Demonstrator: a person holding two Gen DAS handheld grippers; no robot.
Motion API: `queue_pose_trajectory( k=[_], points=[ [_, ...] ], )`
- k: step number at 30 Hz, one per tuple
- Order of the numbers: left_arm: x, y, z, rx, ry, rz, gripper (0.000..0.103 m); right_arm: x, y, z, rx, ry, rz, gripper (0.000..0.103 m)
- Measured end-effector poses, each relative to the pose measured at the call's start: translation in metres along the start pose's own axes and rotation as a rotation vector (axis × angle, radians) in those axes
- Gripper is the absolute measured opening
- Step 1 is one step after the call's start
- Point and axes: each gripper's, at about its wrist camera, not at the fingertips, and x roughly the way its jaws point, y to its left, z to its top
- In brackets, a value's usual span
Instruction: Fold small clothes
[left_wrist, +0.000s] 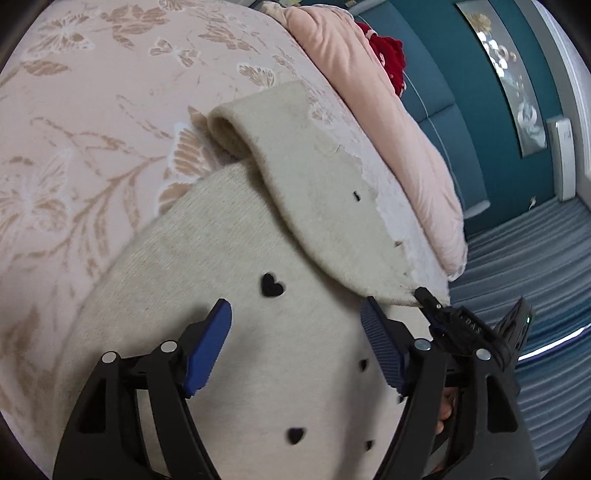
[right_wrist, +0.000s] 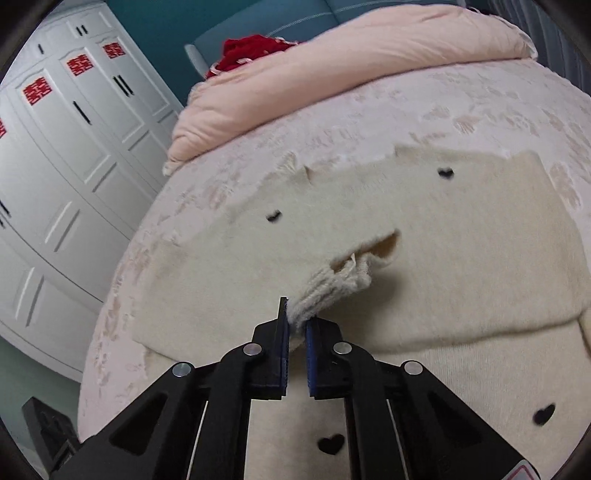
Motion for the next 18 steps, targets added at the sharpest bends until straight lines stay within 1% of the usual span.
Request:
queue_pose_trajectory(
  k=[2,3,5,7,8,9,10,12,14,15,16,17,18],
  points=[
    [0.006,-0.009,0.022,-0.082,-0.027,-0.045,0.082,-0.02,0.016,0.029,-0.043,-0.058,0.03,0.007],
    [0.013,-0.014,0.033,-0.127,-0.036,-0.069,0.083,-0.028,0.023,0.044,-0.063,-0.079,0.038,0.007],
    [0.032,-0.019,0.055,-0.204,-0.029,-0.101,0.085,-0.034,0.033,0.068,-0.084,-0.093,0.051,0.007],
    [0.053,-0.017,0.074,-0.261,-0.033,-0.04,0.084,-0.033,0.037,0.082,-0.103,-0.089,0.043,0.007],
    [0.062,-0.014,0.082,-0.285,-0.035,0.003,0.081,-0.03,0.038,0.088,-0.111,-0.08,0.035,0.007],
    [0.067,-0.01,0.088,-0.308,-0.044,0.046,0.069,-0.028,0.036,0.092,-0.112,-0.074,0.032,0.007],
    [0.072,-0.007,0.094,-0.323,-0.056,0.068,0.063,-0.029,0.034,0.097,-0.116,-0.075,0.028,0.007],
    [0.077,-0.002,0.103,-0.304,-0.066,0.128,0.035,-0.043,0.026,0.107,-0.12,-0.121,0.019,0.007],
    [0.078,-0.003,0.106,-0.247,-0.076,0.184,0.023,-0.062,0.005,0.113,-0.084,-0.177,0.017,0.007],
    [0.079,-0.003,0.105,-0.212,-0.075,0.201,0.021,-0.069,-0.012,0.113,-0.064,-0.199,-0.003,0.006],
    [0.082,-0.004,0.105,-0.176,-0.066,0.219,0.021,-0.069,-0.031,0.11,-0.043,-0.201,-0.032,0.006],
    [0.087,-0.003,0.101,-0.144,-0.05,0.234,0.018,-0.063,-0.054,0.103,-0.009,-0.181,-0.065,0.006],
    [0.093,-0.001,0.098,-0.119,-0.037,0.263,0.013,-0.049,-0.08,0.092,0.039,-0.128,-0.1,0.006]
  ],
)
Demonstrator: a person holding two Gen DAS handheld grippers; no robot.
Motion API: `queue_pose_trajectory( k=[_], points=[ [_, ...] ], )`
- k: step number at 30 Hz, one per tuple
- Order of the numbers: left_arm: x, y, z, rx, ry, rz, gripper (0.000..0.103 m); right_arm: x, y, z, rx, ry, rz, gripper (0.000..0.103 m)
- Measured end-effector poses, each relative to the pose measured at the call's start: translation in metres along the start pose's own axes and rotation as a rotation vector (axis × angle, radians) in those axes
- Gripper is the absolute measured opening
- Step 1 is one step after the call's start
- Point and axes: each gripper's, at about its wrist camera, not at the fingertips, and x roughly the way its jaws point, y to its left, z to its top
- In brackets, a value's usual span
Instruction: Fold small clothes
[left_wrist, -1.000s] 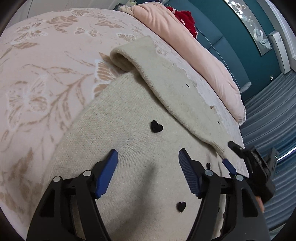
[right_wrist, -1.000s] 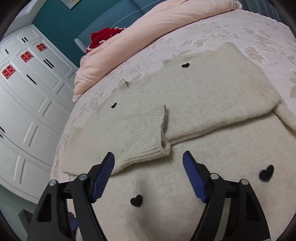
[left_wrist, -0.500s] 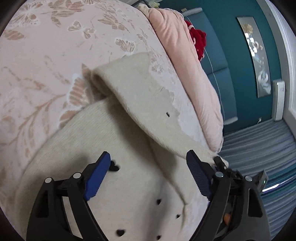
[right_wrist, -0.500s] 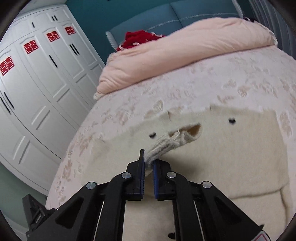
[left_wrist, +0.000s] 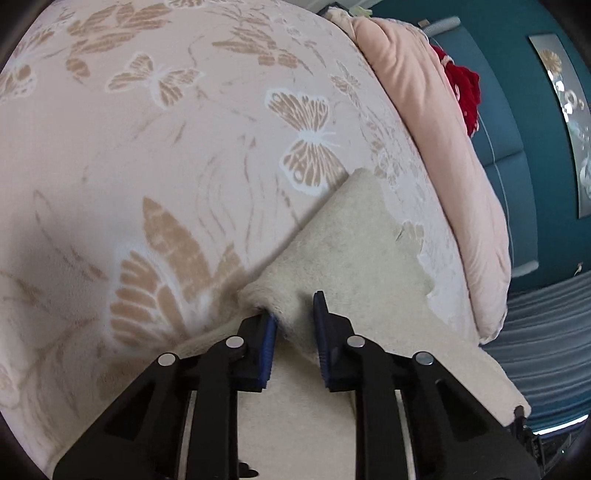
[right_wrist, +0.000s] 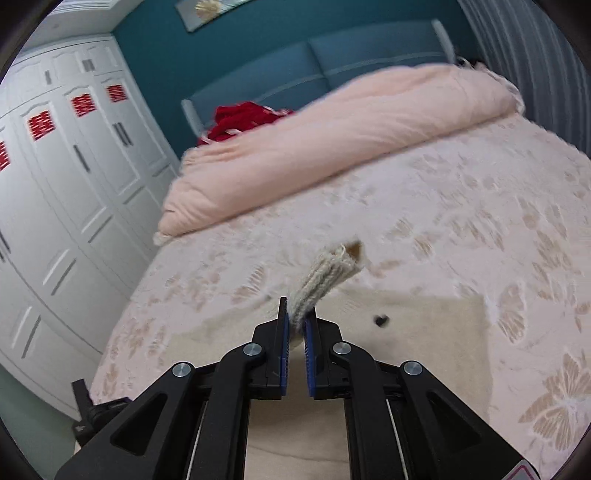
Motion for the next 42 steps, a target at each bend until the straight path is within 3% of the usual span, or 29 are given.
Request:
queue_pose_trajectory(
  k=[3,4,7,9,10,12,13,17,18,21,25,27,29,30,32,37,40,42],
  points=[
    [0.006,-0.002,-0.009,0.066,-0.032,0.031,0.011,0.052,-0.064,-0.048,0.084,0.191,-0.125,0.006],
    [0.006,-0.006,-0.011,0.099,-0.041,0.047,0.011,0.057,-0.075,-0.06,0.109,0.212,-0.127,0.006],
    [0.006,-0.008,-0.012,0.145,-0.045,0.063,0.012,0.041,-0.081,-0.066,0.188,0.134,-0.02,0.006],
    [0.008,-0.005,-0.01,0.149,-0.049,0.05,0.012,0.028,-0.074,-0.065,0.156,0.066,0.013,0.006],
    [0.008,-0.005,-0.012,0.158,-0.055,0.047,0.012,0.031,-0.075,-0.068,0.14,0.068,-0.005,0.006],
    [0.008,-0.007,-0.017,0.201,-0.076,0.058,0.012,0.059,-0.088,-0.085,0.138,0.182,-0.077,0.006],
    [0.007,-0.008,-0.021,0.226,-0.086,0.068,0.012,0.065,-0.093,-0.092,0.15,0.195,-0.078,0.005],
    [0.008,-0.008,-0.022,0.253,-0.099,0.066,0.012,0.033,-0.086,-0.086,0.204,0.079,0.007,0.006],
    [0.008,-0.006,-0.021,0.241,-0.098,0.057,0.012,0.029,-0.082,-0.086,0.178,0.061,-0.003,0.006],
    [0.005,-0.005,-0.019,0.213,-0.099,0.051,0.012,0.054,-0.091,-0.1,0.15,0.184,-0.072,0.005],
    [0.001,0.004,-0.016,0.141,-0.103,0.013,0.012,0.035,-0.089,-0.094,0.169,0.107,-0.048,0.007],
    [0.003,0.005,-0.019,0.182,-0.12,0.012,0.012,0.04,-0.096,-0.099,0.184,0.151,-0.109,0.011],
    [0.003,0.003,-0.025,0.244,-0.149,0.014,0.012,0.02,-0.096,-0.1,0.227,0.077,-0.167,0.018],
    [0.004,0.003,-0.027,0.273,-0.168,0.009,0.012,0.004,-0.089,-0.097,0.231,0.006,-0.206,0.022],
    [0.004,0.006,-0.035,0.322,-0.214,-0.018,0.012,-0.009,-0.064,-0.09,0.209,-0.069,-0.122,0.021],
    [0.002,0.015,-0.037,0.301,-0.246,-0.083,0.012,0.061,0.071,-0.082,-0.145,0.167,0.151,0.016],
    [0.002,0.018,-0.038,0.299,-0.254,-0.108,0.012,0.126,0.136,-0.096,-0.269,0.278,0.165,0.016],
    [0.003,0.02,-0.038,0.301,-0.264,-0.122,0.012,0.173,0.157,-0.11,-0.289,0.359,0.109,0.015]
  ],
)
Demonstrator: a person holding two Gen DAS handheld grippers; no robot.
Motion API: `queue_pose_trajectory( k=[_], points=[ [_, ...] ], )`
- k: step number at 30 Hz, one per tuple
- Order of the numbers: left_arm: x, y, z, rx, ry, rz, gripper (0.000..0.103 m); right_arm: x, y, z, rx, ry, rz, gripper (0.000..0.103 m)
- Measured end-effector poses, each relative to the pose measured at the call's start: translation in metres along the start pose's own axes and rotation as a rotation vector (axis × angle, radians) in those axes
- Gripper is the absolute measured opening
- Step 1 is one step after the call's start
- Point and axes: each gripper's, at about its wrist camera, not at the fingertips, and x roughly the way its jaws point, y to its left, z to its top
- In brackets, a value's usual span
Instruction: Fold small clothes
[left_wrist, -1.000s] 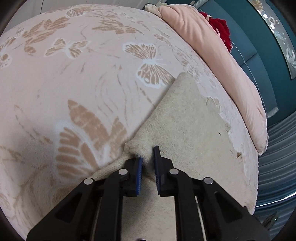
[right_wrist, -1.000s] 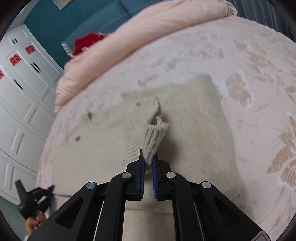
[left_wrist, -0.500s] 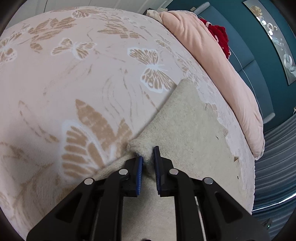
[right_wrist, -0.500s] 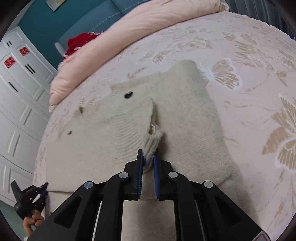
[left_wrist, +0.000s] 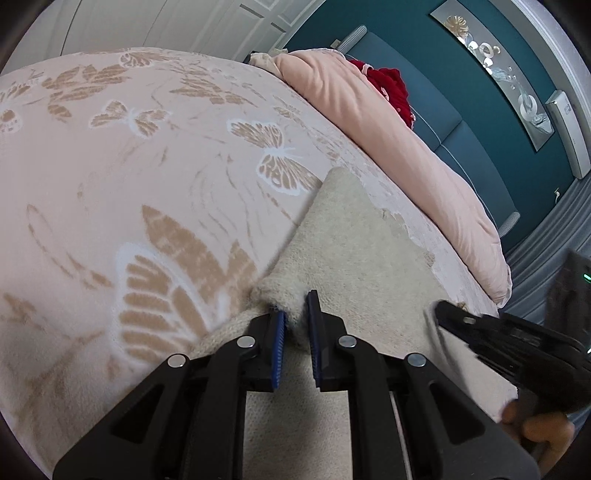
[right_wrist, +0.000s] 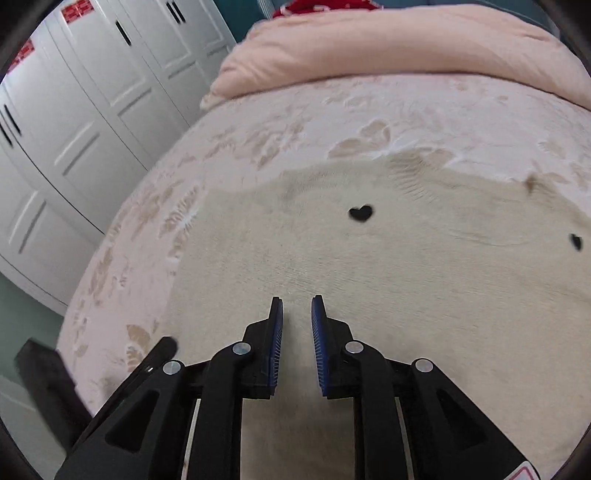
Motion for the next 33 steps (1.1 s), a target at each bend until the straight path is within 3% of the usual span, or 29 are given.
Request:
queue_pose_trajectory(
  k=[3,5,7,8,10,11,13,16,17,19,20,21,22,25,26,27,28,29,30,33],
  points=[
    [0.002,0.002,-0.003,0.009,-0.013,-0.01,0.012,0.027,0.009,0.009,-0.016,-0.046,-0.065,0.011],
    [0.003,0.003,-0.004,0.012,-0.019,-0.017,0.012,0.015,0.011,0.019,0.021,-0.056,-0.047,0.012],
    [0.003,0.005,-0.005,0.007,-0.022,-0.027,0.012,-0.011,0.005,0.021,0.044,-0.13,0.011,0.012],
    [0.003,0.005,-0.005,0.006,-0.024,-0.031,0.012,-0.018,-0.002,0.02,0.043,-0.148,-0.007,0.012],
    [0.003,0.005,-0.005,0.006,-0.025,-0.031,0.012,-0.018,-0.03,0.009,0.045,-0.102,-0.116,0.012],
    [0.004,0.005,-0.005,0.007,-0.024,-0.031,0.012,-0.014,-0.05,0.004,0.077,-0.067,-0.139,0.001],
    [0.003,0.005,-0.005,0.008,-0.024,-0.029,0.012,-0.038,-0.089,-0.011,0.199,-0.099,-0.041,0.0],
    [0.003,0.004,-0.006,0.015,-0.021,-0.019,0.012,-0.097,-0.127,-0.036,0.286,-0.219,-0.088,0.009],
    [0.004,0.003,-0.006,0.019,-0.02,-0.013,0.012,-0.106,-0.144,-0.046,0.311,-0.213,-0.113,0.009],
    [0.004,0.0,-0.005,0.028,-0.016,0.003,0.012,-0.105,-0.182,-0.068,0.342,-0.116,-0.189,0.0],
    [0.004,-0.002,-0.005,0.034,-0.011,0.014,0.012,-0.111,-0.193,-0.078,0.335,-0.129,-0.134,0.0],
    [0.004,-0.004,-0.004,0.037,-0.004,0.023,0.012,-0.126,-0.198,-0.085,0.352,-0.139,-0.149,0.0],
    [0.003,-0.006,-0.002,0.039,0.011,0.029,0.012,-0.146,-0.198,-0.091,0.366,-0.146,-0.202,0.006],
    [-0.013,-0.008,0.006,0.046,0.118,0.025,0.016,-0.209,-0.186,-0.126,0.331,-0.211,-0.218,0.042],
    [-0.028,-0.004,0.005,0.043,0.154,0.039,0.029,-0.228,-0.183,-0.146,0.316,-0.227,-0.246,0.058],
    [-0.047,0.002,0.001,0.034,0.176,0.035,0.048,-0.248,-0.181,-0.169,0.303,-0.237,-0.286,0.065],
    [-0.07,0.009,-0.004,0.024,0.186,0.007,0.057,-0.261,-0.179,-0.192,0.297,-0.233,-0.31,0.065],
    [-0.095,0.018,-0.011,0.02,0.191,0.011,0.078,-0.274,-0.18,-0.219,0.299,-0.215,-0.32,0.066],
    [-0.119,0.028,-0.019,0.023,0.194,0.047,0.09,-0.283,-0.181,-0.245,0.314,-0.193,-0.328,0.066],
    [-0.177,0.06,-0.047,0.022,0.261,0.098,0.09,-0.3,-0.186,-0.323,0.423,-0.122,-0.311,0.066]
  ],
)
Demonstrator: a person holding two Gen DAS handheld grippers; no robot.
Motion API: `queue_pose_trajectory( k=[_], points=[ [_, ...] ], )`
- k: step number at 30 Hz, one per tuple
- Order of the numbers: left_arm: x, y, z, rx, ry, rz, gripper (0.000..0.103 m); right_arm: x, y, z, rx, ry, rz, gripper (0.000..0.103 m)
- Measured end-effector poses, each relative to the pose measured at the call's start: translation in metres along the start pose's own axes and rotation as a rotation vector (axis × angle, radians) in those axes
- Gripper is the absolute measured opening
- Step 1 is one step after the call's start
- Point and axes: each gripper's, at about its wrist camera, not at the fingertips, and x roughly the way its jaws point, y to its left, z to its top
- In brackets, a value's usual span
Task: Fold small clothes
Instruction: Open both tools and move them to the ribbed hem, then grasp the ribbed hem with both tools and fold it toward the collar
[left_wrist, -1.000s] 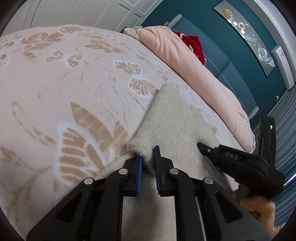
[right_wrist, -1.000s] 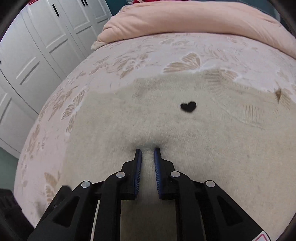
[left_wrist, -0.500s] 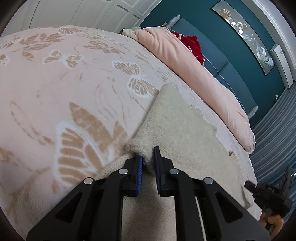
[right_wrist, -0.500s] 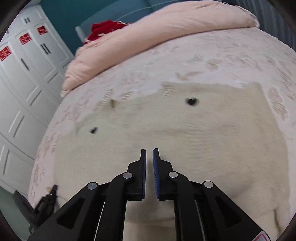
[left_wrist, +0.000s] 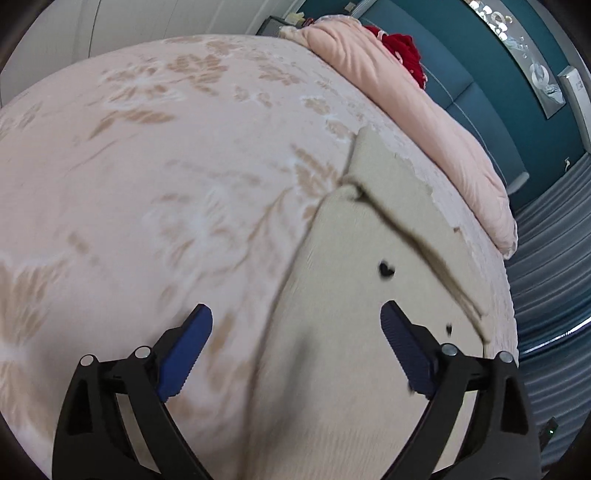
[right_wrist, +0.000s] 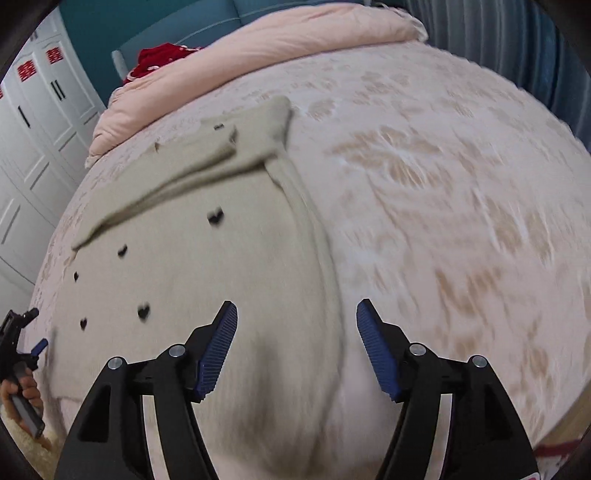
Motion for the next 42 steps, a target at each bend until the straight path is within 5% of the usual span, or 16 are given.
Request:
queue_pose_trajectory(
  k=[3,6,16,17,19,20,21,26,33,37,42],
  points=[
    [-0.03,0.019,-0.043,0.015,0.05,0.013,0.091,-0.007,-0.02,-0.051,0.135,0.081,0.067,0.066],
    [-0.04,0.016,-0.072,0.037,0.062,-0.002,0.094,-0.015,-0.017,-0.076,0.165,0.061,0.101,0.073],
    [0.002,-0.036,-0.071,-0.015,0.113,-0.066,0.098,0.013,0.036,-0.059,0.213,0.05,0.266,0.076],
    [0.002,-0.036,-0.068,-0.032,0.106,-0.074,0.093,0.017,0.036,-0.055,0.241,0.05,0.275,0.076],
    [0.002,-0.036,-0.063,-0.065,0.105,-0.116,0.058,0.021,0.034,-0.047,0.277,0.042,0.285,0.056],
    [0.004,-0.035,-0.06,-0.077,0.133,-0.136,0.029,0.024,0.033,-0.044,0.287,0.053,0.284,0.015],
    [0.004,-0.034,-0.057,-0.093,0.147,-0.143,0.008,0.026,0.032,-0.041,0.3,0.072,0.288,0.011],
    [-0.033,-0.034,-0.055,-0.103,0.123,-0.151,0.007,-0.012,0.034,-0.034,0.27,0.002,0.313,0.008],
    [-0.096,-0.03,-0.073,-0.025,0.134,-0.197,0.006,-0.076,0.035,-0.045,0.047,0.011,0.285,0.006],
    [-0.13,-0.018,-0.105,0.017,0.186,-0.195,0.006,-0.098,0.021,-0.075,-0.081,0.134,0.249,0.006],
    [-0.179,0.011,-0.17,0.109,0.319,-0.172,0.006,-0.136,0.012,-0.159,-0.278,0.35,0.206,0.006]
  ],
)
